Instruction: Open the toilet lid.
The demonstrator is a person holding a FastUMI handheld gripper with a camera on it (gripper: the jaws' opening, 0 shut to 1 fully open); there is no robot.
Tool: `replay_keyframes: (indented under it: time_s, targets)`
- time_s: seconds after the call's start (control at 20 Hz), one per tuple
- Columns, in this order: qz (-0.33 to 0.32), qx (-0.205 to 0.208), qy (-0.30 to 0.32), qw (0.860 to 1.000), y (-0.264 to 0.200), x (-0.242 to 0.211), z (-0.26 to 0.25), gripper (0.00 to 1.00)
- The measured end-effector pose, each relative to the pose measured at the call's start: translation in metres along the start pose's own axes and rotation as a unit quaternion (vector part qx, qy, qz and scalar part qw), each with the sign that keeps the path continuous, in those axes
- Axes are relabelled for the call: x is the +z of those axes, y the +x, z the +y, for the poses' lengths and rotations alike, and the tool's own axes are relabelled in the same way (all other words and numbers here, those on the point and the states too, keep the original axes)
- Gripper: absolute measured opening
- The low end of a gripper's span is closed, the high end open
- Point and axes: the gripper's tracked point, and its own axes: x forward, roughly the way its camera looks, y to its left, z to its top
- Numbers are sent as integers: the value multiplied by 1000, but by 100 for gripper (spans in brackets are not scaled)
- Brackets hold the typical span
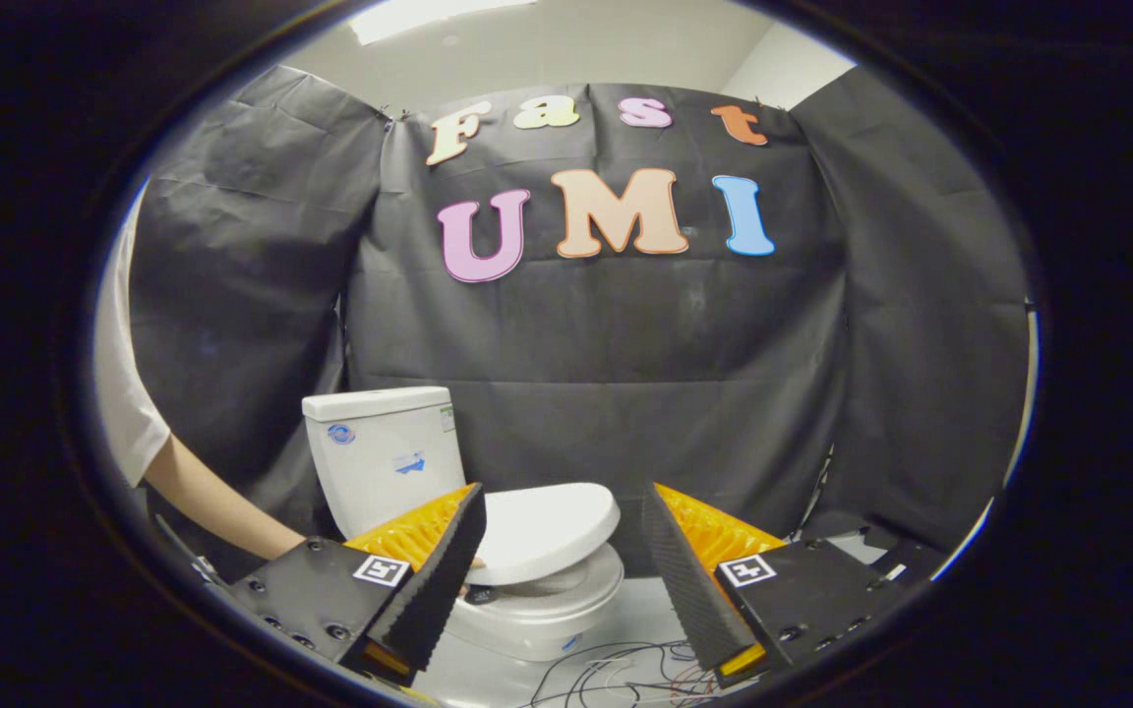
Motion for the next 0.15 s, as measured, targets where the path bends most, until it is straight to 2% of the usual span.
replay_keyframes:
  time_s: [0.15]
  targets:
    - [0, 0, 0, 1000, 1, -2, 0, 98]
